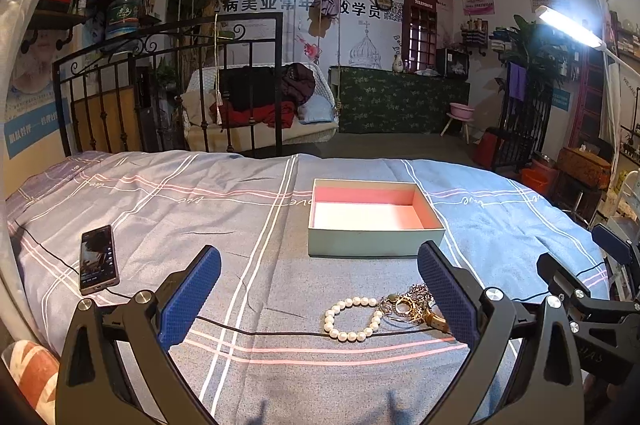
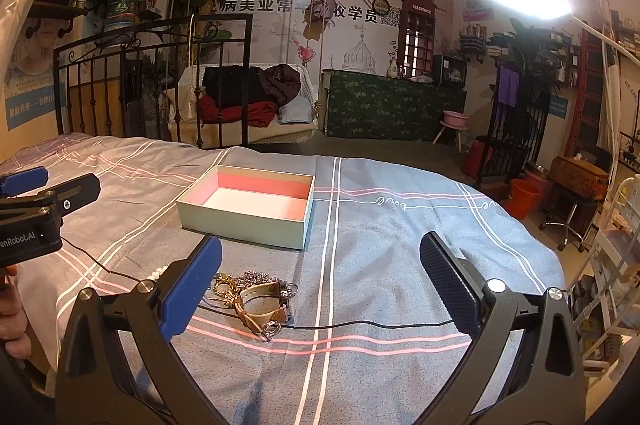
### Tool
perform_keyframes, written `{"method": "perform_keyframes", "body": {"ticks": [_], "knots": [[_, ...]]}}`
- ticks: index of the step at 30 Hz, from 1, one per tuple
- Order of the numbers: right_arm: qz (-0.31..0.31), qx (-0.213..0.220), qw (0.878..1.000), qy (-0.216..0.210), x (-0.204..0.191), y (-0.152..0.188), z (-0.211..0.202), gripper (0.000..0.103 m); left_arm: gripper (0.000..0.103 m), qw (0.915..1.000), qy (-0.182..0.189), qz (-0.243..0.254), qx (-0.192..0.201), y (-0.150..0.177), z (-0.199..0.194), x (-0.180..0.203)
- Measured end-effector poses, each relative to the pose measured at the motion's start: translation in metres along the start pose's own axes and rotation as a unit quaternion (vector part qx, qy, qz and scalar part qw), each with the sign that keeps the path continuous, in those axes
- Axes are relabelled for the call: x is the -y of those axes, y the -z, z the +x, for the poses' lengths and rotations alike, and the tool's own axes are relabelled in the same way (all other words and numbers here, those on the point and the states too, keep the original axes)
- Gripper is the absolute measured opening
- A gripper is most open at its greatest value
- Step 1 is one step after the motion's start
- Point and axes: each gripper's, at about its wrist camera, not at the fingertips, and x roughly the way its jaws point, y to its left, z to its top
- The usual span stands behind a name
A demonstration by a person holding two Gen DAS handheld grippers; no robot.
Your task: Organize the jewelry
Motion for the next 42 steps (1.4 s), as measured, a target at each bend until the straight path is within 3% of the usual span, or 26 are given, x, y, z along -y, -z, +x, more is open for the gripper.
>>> {"method": "perform_keyframes", "body": {"ticks": [13, 19, 32, 42], "knots": [[0.007, -0.01, 1.0, -0.004, 0.0, -0.01, -0.001, 0.097, 0.097, 0.9997, 0.02, -0.003, -0.015, -0.002, 0.0, 0.002], [0.008, -0.005, 1.0, -0.014, 0.0, -0.013, 0.003, 0.097, 0.097, 0.9999, 0.011, 0.009, -0.003, -0.004, 0.0, 0.005], [0.005, -0.011, 1.0, 0.0, 0.004, -0.017, 0.007, 0.097, 0.097, 0.9996, 0.023, 0.004, -0.013, -0.004, 0.012, 0.006], [-0.001, -0.008, 1.0, -0.005, 0.001, -0.023, 0.009, 0.097, 0.097, 0.9997, 0.012, -0.002, -0.023, -0.003, 0.018, 0.005]]}}
